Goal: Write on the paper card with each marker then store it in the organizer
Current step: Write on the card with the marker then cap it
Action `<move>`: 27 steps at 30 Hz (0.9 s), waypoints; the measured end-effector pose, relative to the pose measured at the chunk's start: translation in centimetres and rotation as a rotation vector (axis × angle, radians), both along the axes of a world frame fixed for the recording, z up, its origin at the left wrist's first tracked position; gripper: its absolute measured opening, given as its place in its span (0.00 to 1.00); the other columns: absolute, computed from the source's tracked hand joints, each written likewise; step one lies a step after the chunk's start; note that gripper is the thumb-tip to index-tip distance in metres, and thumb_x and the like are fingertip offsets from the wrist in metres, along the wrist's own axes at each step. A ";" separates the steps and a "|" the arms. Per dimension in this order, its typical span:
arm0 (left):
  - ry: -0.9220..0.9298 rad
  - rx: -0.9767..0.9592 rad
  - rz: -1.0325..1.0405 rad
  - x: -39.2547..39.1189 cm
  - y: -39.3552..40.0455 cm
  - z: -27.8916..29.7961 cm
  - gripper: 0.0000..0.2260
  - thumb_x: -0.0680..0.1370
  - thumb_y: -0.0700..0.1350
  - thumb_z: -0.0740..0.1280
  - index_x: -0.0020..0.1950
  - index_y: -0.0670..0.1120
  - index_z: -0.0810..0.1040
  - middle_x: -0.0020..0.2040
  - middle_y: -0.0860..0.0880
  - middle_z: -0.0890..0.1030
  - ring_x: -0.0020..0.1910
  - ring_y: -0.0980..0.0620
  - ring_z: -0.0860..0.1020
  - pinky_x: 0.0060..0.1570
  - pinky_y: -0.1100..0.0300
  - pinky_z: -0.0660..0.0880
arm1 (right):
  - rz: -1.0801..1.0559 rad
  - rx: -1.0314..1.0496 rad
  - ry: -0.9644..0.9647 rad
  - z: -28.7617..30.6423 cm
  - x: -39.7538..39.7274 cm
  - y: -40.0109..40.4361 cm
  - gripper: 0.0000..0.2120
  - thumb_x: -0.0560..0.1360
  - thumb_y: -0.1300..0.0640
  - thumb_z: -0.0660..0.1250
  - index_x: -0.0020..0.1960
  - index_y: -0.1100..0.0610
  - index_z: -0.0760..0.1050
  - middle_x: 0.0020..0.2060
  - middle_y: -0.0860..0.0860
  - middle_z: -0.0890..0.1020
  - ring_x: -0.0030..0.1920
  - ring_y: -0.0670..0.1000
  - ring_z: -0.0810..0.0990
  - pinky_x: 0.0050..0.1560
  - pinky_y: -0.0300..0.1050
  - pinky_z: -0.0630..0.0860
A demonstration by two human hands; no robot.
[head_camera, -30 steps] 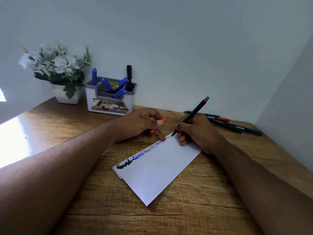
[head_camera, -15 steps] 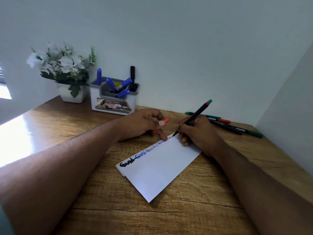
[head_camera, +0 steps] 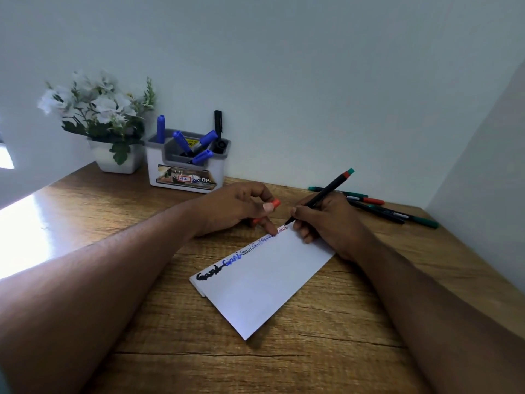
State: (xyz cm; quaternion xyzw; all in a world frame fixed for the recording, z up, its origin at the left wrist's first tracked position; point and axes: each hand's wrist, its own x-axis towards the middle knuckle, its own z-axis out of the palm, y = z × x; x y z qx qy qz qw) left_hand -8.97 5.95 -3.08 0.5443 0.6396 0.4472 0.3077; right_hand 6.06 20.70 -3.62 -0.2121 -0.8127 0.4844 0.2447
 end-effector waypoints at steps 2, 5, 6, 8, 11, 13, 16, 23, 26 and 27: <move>0.026 0.006 -0.007 0.0 -0.1 0.0 0.11 0.80 0.45 0.63 0.59 0.39 0.73 0.48 0.42 0.86 0.50 0.50 0.80 0.56 0.57 0.71 | -0.016 -0.016 0.031 0.1 0.0 0.0 0.07 0.76 0.63 0.67 0.44 0.68 0.80 0.32 0.60 0.83 0.26 0.51 0.79 0.28 0.43 0.77; 0.112 0.004 -0.021 -0.2 -0.2 0.0 0.09 0.80 0.46 0.64 0.58 0.45 0.75 0.47 0.48 0.86 0.51 0.51 0.81 0.60 0.54 0.71 | -0.053 -0.103 0.164 0.5 0.2 0.1 0.09 0.76 0.63 0.66 0.42 0.67 0.79 0.31 0.59 0.81 0.26 0.52 0.76 0.27 0.43 0.74; 0.125 0.006 -0.022 -0.2 -0.2 0.0 0.09 0.80 0.46 0.65 0.59 0.47 0.76 0.47 0.49 0.86 0.53 0.49 0.81 0.61 0.53 0.71 | -0.054 -0.147 0.209 0.6 0.2 0.0 0.09 0.77 0.62 0.65 0.42 0.67 0.79 0.31 0.58 0.81 0.27 0.52 0.76 0.28 0.42 0.74; 0.139 0.007 -0.014 -0.3 -0.2 0.0 0.11 0.79 0.46 0.65 0.61 0.48 0.75 0.47 0.50 0.86 0.56 0.48 0.80 0.62 0.52 0.71 | -0.029 -0.255 0.289 1.0 0.2 -0.3 0.11 0.79 0.62 0.61 0.43 0.65 0.79 0.31 0.58 0.81 0.27 0.52 0.75 0.27 0.41 0.73; 0.123 0.007 -0.014 -0.2 -0.2 -0.1 0.13 0.80 0.43 0.65 0.64 0.46 0.75 0.48 0.49 0.86 0.55 0.54 0.81 0.62 0.58 0.72 | 0.005 -0.355 0.361 1.4 -0.1 -0.8 0.09 0.79 0.64 0.59 0.44 0.63 0.77 0.30 0.57 0.81 0.24 0.50 0.75 0.25 0.40 0.72; 0.131 0.001 -0.004 -0.1 -0.2 0.0 0.13 0.80 0.42 0.65 0.64 0.46 0.75 0.48 0.49 0.86 0.54 0.58 0.81 0.59 0.66 0.72 | 0.016 -0.376 0.380 1.4 -0.3 -0.9 0.08 0.78 0.66 0.61 0.41 0.60 0.74 0.29 0.59 0.81 0.23 0.51 0.74 0.25 0.39 0.71; 0.148 0.000 0.006 0.0 -0.2 0.1 0.12 0.80 0.43 0.64 0.64 0.47 0.75 0.48 0.50 0.86 0.54 0.58 0.80 0.56 0.69 0.71 | 0.041 -0.356 0.386 1.2 -0.4 -0.9 0.09 0.77 0.67 0.62 0.39 0.60 0.73 0.29 0.60 0.80 0.23 0.52 0.74 0.24 0.39 0.71; 0.143 0.014 -0.001 -0.2 -0.2 -0.1 0.10 0.80 0.43 0.64 0.61 0.47 0.76 0.48 0.49 0.86 0.55 0.56 0.80 0.61 0.61 0.70 | 0.040 -0.314 0.372 1.0 -0.2 -0.8 0.09 0.77 0.67 0.63 0.38 0.61 0.74 0.29 0.60 0.80 0.24 0.52 0.74 0.25 0.40 0.72; 0.121 0.011 0.010 -0.1 -0.2 0.0 0.10 0.79 0.42 0.65 0.61 0.45 0.76 0.47 0.48 0.86 0.51 0.60 0.81 0.55 0.69 0.72 | 0.087 -0.262 0.324 0.8 -0.5 -0.9 0.08 0.76 0.66 0.65 0.39 0.62 0.74 0.30 0.61 0.80 0.24 0.53 0.74 0.24 0.41 0.71; 0.108 0.023 0.018 -0.1 -0.3 0.0 0.10 0.79 0.42 0.65 0.60 0.43 0.76 0.46 0.46 0.86 0.49 0.59 0.81 0.53 0.70 0.72 | 0.088 -0.253 0.317 0.8 -0.6 -0.9 0.07 0.76 0.65 0.66 0.39 0.62 0.75 0.30 0.60 0.80 0.24 0.52 0.74 0.24 0.41 0.70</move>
